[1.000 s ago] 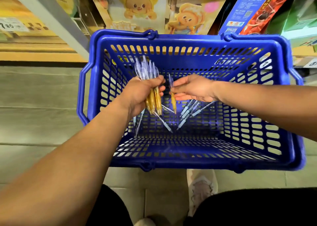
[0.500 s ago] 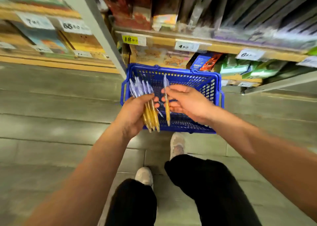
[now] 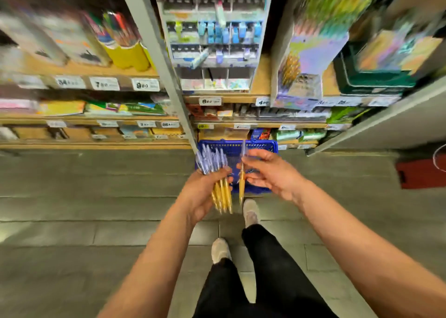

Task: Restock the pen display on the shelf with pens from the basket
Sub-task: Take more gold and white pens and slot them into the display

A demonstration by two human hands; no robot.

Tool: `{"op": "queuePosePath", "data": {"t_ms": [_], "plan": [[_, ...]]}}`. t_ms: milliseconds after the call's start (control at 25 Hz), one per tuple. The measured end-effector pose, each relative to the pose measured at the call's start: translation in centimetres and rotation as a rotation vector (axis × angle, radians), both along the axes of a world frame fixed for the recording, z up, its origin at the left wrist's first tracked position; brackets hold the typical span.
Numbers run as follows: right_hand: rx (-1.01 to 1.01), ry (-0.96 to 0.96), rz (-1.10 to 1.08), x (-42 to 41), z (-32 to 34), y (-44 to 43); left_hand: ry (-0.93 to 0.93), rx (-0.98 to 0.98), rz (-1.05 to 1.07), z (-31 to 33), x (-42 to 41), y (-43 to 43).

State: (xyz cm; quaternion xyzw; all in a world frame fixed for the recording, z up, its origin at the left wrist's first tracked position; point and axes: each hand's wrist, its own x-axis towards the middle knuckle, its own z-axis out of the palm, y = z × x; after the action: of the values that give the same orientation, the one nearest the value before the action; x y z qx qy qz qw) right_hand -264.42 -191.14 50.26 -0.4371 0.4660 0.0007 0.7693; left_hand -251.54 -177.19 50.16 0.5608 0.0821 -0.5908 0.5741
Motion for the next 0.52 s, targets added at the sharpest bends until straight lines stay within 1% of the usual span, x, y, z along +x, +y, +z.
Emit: {"op": "queuePosePath", "data": {"t_ms": [120, 200, 360, 520], "plan": [[-0.071, -0.062, -0.018, -1.9, 6.8, 0.8, -0.053, -0.050, -0.070, 6.4, -1.8, 0.4], [-0.140, -0.085, -0.030, -3.3, 9.7, 1.1, -0.076, -0.070, -0.087, 9.4, -3.1, 0.2], [-0.208, -0.110, -0.097, -5.8, 12.5, -0.1, -0.110, -0.071, -0.100, 12.9, -5.5, -1.7], [-0.271, -0.084, -0.050, -8.7, 12.7, -3.6, -0.122, -0.067, -0.116, 14.2, -7.9, -5.0]]}}
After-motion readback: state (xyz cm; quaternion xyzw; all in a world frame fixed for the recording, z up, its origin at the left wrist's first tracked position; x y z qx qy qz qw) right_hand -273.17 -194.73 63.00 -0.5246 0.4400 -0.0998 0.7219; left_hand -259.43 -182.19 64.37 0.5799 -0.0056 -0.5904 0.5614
